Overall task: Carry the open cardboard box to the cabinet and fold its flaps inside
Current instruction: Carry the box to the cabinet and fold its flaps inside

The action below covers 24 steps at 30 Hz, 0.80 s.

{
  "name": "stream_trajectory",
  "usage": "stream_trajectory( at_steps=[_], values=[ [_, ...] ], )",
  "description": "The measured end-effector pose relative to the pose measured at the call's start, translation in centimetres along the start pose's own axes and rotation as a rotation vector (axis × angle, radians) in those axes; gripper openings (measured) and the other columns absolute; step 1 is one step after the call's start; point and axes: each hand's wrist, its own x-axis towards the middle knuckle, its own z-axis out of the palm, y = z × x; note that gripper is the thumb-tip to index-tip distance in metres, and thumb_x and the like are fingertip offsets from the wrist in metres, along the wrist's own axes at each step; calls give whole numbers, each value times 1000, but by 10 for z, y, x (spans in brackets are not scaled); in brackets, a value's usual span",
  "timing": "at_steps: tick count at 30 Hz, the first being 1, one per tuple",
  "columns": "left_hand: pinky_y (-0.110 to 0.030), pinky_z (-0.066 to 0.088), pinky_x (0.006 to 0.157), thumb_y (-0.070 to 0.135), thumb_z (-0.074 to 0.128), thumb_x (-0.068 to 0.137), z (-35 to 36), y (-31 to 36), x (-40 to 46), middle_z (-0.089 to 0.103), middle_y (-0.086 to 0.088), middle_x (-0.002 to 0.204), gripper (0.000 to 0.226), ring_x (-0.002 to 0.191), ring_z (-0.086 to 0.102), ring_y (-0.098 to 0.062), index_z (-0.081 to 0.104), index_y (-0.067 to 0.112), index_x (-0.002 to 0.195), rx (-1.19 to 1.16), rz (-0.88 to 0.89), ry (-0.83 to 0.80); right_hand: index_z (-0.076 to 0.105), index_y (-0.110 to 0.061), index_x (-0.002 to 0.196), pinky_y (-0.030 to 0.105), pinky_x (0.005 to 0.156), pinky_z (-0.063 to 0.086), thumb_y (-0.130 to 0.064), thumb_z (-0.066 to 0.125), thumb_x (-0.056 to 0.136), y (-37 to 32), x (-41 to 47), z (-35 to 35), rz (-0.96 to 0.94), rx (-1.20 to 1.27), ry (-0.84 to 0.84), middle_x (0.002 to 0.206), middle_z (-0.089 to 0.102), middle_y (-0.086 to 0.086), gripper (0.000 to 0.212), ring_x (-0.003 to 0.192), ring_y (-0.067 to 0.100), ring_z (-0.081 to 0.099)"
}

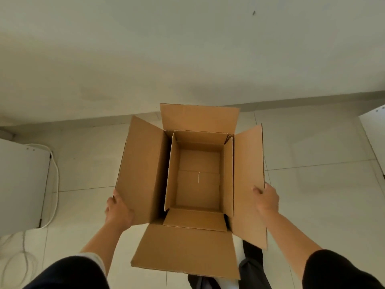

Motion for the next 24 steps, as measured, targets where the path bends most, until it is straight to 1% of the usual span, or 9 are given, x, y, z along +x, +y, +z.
stream_trajectory(
  at_steps=[2,5,8,12,15,16,20,22,24],
  values=[
    [-52,35,110,11,51,88,8,4,1,15,-24,152,86,132,33,-47,-8,7,150,-37,5,-50,40,6,134,44,104,38,-17,51,94,6,17,-15,-25,-36,29,136,50,25,48,125,39,47],
    [-48,43,103,11,53,88,23,16,-4,19,-24,150,86,127,39,-46,-5,7,151,-78,27,-122,51,4,127,45,98,45,-20,54,92,22,46,-37,-56,-87,52,126,58,26,42,115,39,55],
    [-45,42,98,10,54,87,45,34,-16,21,-23,149,86,127,40,-43,-3,9,151,-95,59,-191,52,4,125,43,96,45,-21,55,91,37,68,-65,-58,-141,102,125,59,26,42,114,40,56],
    [-44,44,100,12,57,86,78,72,-37,19,-20,150,91,130,38,-41,-6,10,151,-142,58,-265,54,7,121,42,92,46,-17,55,91,60,99,-106,-84,-170,152,121,60,29,39,110,42,57],
    [-43,41,106,15,59,87,102,104,-57,17,-19,152,94,133,36,-39,-9,9,151,-152,63,-279,59,8,108,37,80,46,-14,56,90,77,122,-140,-110,-162,166,108,64,29,28,100,42,60],
    [-42,40,106,15,59,87,110,115,-64,17,-19,152,93,133,36,-38,-9,9,151,-149,76,-280,60,8,104,38,78,46,-14,56,90,83,129,-152,-115,-164,172,105,65,30,25,98,42,60],
    [-41,44,100,14,57,87,146,164,-101,23,-18,147,90,127,41,-37,-5,11,151,-162,131,-270,61,6,99,43,80,48,-12,57,90,114,159,-205,-138,-174,182,101,66,29,21,95,43,61],
    [-42,48,96,13,57,86,165,189,-122,27,-17,144,88,123,44,-37,-2,12,151,-176,141,-276,61,5,96,41,77,47,-12,56,90,130,173,-232,-148,-173,183,98,66,28,19,91,41,61],
    [-45,49,98,14,58,86,184,212,-140,28,-17,143,88,122,45,-37,-1,12,151,-188,137,-292,60,3,94,36,71,44,-12,55,91,144,188,-257,-159,-177,193,92,66,25,17,83,36,60]
  ],
)
